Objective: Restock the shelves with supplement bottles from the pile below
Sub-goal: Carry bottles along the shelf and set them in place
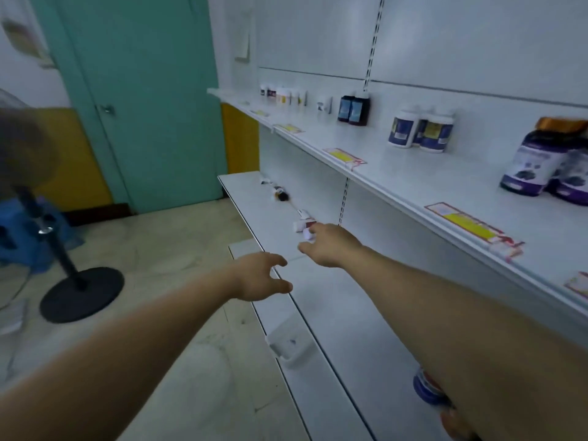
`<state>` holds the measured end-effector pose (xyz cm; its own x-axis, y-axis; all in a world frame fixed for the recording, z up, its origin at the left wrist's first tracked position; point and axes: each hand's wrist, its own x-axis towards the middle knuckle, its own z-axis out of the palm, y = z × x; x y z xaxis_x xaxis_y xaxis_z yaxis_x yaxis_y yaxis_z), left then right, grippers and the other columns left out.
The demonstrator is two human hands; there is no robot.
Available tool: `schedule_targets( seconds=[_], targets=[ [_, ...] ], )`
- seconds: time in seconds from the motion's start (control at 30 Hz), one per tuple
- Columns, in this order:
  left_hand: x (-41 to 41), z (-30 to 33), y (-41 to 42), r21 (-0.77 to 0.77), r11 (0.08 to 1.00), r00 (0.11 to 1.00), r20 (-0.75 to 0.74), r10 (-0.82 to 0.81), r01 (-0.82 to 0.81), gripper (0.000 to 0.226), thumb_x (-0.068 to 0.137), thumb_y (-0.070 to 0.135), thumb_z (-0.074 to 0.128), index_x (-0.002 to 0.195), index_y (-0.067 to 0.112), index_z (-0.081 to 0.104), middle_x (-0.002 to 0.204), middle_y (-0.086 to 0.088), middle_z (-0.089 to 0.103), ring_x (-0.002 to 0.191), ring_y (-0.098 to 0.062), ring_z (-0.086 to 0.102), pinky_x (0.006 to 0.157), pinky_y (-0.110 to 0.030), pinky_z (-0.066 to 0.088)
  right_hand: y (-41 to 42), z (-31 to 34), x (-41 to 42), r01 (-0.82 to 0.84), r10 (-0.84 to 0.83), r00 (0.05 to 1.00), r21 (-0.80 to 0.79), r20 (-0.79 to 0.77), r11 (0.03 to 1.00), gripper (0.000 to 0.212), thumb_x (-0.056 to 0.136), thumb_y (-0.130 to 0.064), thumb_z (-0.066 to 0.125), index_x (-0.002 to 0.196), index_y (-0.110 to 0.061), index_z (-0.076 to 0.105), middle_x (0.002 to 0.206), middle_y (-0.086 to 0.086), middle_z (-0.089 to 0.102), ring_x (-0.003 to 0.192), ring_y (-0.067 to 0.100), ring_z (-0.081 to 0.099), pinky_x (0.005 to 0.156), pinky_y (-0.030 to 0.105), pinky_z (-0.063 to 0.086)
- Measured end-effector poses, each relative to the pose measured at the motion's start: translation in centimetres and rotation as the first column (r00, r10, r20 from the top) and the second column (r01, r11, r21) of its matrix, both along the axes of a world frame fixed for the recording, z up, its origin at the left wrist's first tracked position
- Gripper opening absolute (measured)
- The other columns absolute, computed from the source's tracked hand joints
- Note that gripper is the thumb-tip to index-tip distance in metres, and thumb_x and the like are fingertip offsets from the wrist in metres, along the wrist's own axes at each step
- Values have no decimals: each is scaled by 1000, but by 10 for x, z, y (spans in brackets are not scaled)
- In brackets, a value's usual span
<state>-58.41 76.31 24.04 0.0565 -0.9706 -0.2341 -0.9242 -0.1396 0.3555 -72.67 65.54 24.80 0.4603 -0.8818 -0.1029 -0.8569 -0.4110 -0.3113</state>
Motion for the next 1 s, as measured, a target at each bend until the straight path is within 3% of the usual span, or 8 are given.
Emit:
schedule_targets(
  seconds=[0.13,0.47,0.63,0.73,0.87,1.0],
  targets=[
    [41,-22,-64,35,996,997,-15,-79,80,64,88,52,54,143,25,36,150,0,35,134,-19,37,108,-31,30,-57,-23,27,61,-62,998,34,25,998,52,89,-51,50,136,-29,45,140,6,48,123,28,48,100,38,42],
    [190,-60,-238,139,953,963,-58,-265,270,65,88,51,55,144,25,33,150,-3,32,132,-22,39,108,-33,33,-199,-59,130,339,-338,941,104,-26,935,40,91,-51,48,112,-17,53,111,5,58,101,26,56,76,31,43],
    [223,-73,-318,196,909,930,-61,-363,367,66,90,49,54,146,23,30,153,-5,27,138,-23,30,111,-33,27,-246,-79,155,418,-422,906,158,-8,894,53,90,-52,50,127,-15,49,120,6,57,106,26,55,74,30,39],
    [232,-91,-369,222,886,912,-53,-406,407,65,90,49,53,146,23,29,153,-5,27,137,-23,32,110,-32,28,-283,-101,157,469,-477,879,189,-5,863,50,88,-57,50,119,-19,50,109,0,58,106,24,54,70,29,38],
    [240,-124,-435,260,858,893,-44,-448,443,66,89,49,54,145,24,31,152,-5,27,131,-24,40,109,-34,33,-329,-133,157,546,-556,831,215,-18,810,64,92,-51,50,142,-14,38,144,9,44,127,27,45,98,34,39],
    [251,-148,-491,297,820,859,2,-513,489,67,90,48,55,146,22,29,153,-6,27,137,-24,32,111,-33,28,-362,-162,166,593,-605,795,262,-44,761,62,92,-51,50,140,-12,41,140,11,48,124,28,48,96,34,40]
  ],
)
